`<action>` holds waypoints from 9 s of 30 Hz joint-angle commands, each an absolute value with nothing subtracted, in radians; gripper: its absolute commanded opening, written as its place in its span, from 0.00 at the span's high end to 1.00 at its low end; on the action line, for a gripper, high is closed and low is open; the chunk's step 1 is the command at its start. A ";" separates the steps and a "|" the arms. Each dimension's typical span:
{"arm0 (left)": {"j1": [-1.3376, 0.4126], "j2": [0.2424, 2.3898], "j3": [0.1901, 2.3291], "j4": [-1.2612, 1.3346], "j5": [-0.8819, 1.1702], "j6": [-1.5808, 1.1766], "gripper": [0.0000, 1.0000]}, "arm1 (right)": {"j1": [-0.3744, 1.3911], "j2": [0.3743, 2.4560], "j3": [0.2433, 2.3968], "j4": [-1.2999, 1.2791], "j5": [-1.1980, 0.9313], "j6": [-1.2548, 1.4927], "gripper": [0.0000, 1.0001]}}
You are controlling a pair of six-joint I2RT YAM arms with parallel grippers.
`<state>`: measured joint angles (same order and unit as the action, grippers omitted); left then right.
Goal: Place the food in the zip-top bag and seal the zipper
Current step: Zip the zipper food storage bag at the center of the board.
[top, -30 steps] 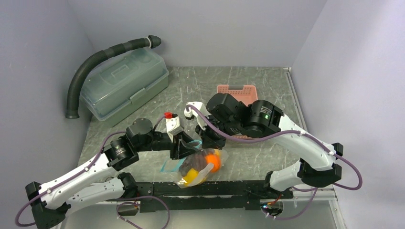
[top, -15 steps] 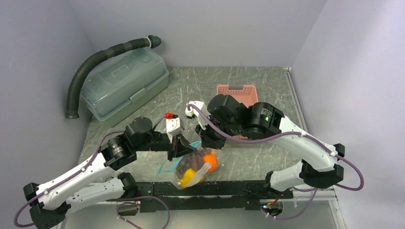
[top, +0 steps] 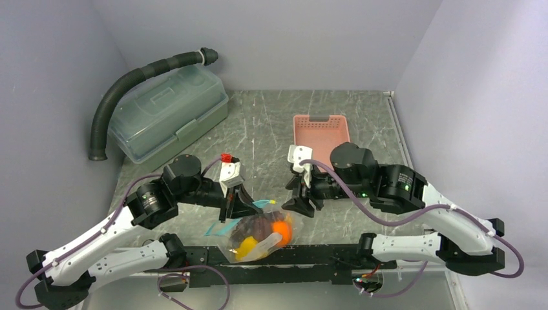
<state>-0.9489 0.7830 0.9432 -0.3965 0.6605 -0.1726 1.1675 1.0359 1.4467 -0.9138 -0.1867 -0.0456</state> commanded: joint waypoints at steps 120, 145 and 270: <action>-0.953 0.755 1.100 -0.462 0.689 -0.111 0.42 | 1.167 1.084 1.289 -0.661 -0.515 -0.059 1.00; -0.953 0.831 1.036 -0.339 0.654 -0.133 0.50 | 1.167 1.145 1.356 -0.700 -0.447 0.088 1.00; -0.953 0.645 1.025 -0.628 0.402 -0.087 0.88 | 1.166 0.720 1.402 -0.698 0.534 0.167 1.00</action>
<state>-0.9527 0.6380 1.0195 -0.5720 0.3939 -0.0914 1.1782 0.7483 1.3819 -0.8162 0.4149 0.1947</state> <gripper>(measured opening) 0.092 0.010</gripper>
